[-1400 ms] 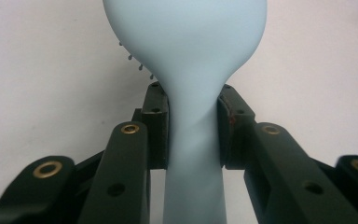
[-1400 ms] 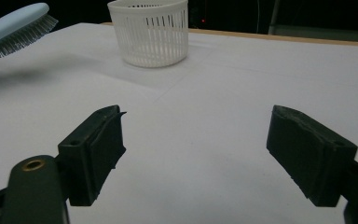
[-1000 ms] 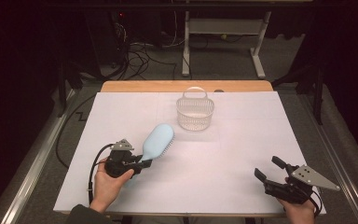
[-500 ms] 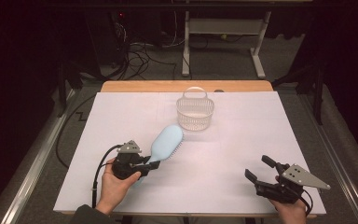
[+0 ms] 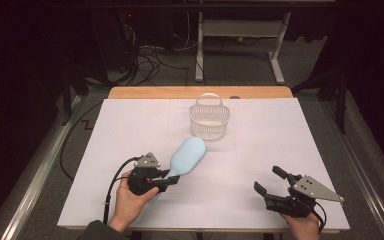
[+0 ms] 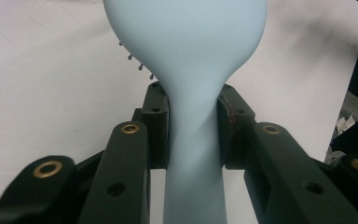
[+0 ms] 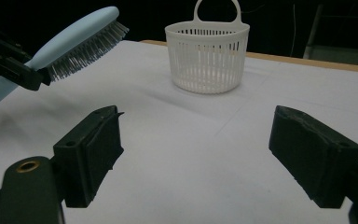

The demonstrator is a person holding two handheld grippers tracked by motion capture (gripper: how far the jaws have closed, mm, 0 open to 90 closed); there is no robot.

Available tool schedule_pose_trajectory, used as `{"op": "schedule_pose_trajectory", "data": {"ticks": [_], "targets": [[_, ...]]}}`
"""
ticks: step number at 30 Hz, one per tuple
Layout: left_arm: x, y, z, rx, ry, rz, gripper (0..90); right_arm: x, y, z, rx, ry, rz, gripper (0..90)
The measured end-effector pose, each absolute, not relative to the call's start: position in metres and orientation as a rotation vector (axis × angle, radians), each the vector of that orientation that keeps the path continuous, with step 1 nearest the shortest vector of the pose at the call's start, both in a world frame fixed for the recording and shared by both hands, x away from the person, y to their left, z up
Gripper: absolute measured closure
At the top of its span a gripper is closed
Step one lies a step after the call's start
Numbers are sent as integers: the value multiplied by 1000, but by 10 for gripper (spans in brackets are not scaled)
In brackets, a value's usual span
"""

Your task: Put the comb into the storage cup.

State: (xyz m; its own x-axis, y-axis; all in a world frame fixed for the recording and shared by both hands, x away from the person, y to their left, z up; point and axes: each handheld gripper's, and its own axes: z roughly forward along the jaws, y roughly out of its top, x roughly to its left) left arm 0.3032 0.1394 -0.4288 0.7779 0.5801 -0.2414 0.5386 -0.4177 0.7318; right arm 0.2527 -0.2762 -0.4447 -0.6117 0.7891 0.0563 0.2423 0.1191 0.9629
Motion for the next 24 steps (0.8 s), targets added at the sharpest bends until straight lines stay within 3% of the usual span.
{"op": "schedule_pose_trajectory", "data": {"ticks": [24], "targets": [[299, 115, -429, 2145, 756, 68, 695, 257, -247, -446, 920, 2021, 1584, 193]]}}
